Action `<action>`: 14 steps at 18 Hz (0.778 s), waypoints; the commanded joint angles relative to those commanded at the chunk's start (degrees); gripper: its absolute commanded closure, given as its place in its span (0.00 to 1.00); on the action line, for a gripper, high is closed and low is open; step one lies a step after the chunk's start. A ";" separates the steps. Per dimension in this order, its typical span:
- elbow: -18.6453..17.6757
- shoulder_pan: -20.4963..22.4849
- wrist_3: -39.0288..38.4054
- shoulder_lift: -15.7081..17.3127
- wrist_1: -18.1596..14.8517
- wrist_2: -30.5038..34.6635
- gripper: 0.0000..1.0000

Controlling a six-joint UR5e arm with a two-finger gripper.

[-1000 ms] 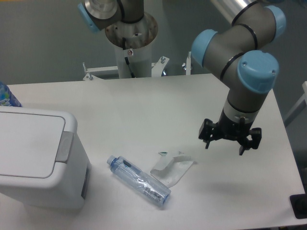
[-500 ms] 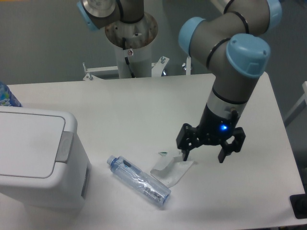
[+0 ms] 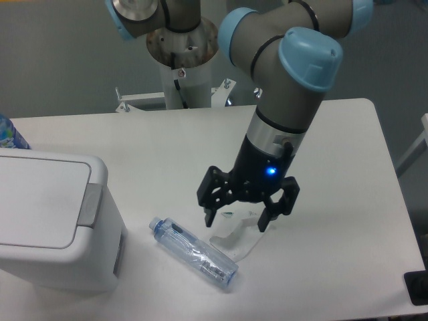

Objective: Open the trash can
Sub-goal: 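Move the open gripper over the bottle toward the white trash bin lid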

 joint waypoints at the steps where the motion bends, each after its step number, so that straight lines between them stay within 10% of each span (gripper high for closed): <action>1: 0.00 -0.44 0.00 -0.09 0.00 0.00 0.00; 14: -5.54 -8.27 -0.35 3.95 0.00 -1.67 0.00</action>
